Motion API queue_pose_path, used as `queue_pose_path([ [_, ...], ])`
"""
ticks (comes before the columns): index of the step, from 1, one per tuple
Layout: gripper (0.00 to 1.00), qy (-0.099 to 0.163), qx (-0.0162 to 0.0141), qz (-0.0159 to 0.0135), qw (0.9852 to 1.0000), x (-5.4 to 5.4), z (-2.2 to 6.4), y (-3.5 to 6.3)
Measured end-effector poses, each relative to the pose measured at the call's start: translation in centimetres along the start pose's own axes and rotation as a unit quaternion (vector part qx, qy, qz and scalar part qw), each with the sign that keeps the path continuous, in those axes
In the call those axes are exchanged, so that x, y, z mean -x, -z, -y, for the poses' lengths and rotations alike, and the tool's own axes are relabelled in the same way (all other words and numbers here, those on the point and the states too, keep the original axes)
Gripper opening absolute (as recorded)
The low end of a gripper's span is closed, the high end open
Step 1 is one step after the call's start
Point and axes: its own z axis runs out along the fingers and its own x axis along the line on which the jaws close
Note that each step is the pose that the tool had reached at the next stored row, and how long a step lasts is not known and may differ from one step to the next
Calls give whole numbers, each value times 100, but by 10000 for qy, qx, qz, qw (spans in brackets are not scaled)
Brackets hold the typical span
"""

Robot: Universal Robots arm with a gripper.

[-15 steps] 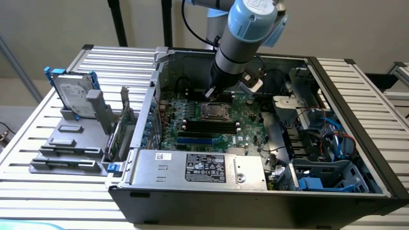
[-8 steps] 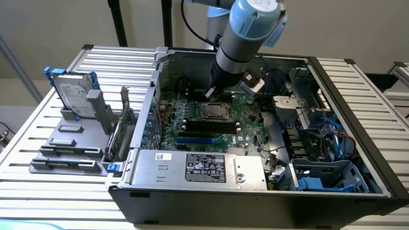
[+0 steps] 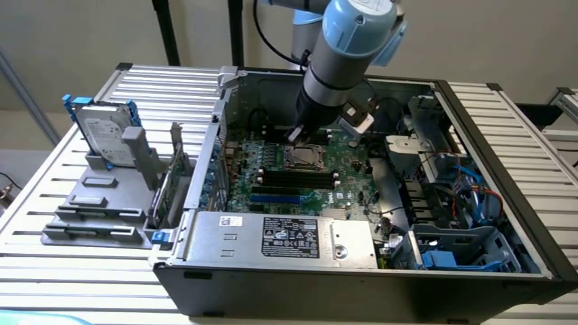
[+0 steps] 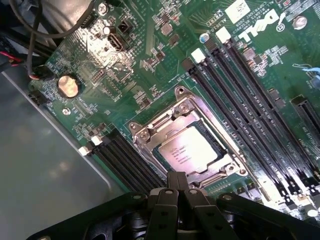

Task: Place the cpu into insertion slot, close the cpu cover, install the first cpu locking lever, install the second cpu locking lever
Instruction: 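Install the second cpu locking lever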

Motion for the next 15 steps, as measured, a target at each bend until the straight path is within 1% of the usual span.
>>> queue_pose_path([
  [3, 11, -1, 7, 8, 10000, 53, -7, 28],
  [6, 11, -1, 8, 9, 10000, 114, -25, 85],
  [8, 11, -1, 8, 9, 10000, 156, -44, 153],
  [13, 11, -1, 8, 10, 10000, 262, -96, 377],
  [15, 11, -1, 7, 9, 10000, 304, -111, 448],
])
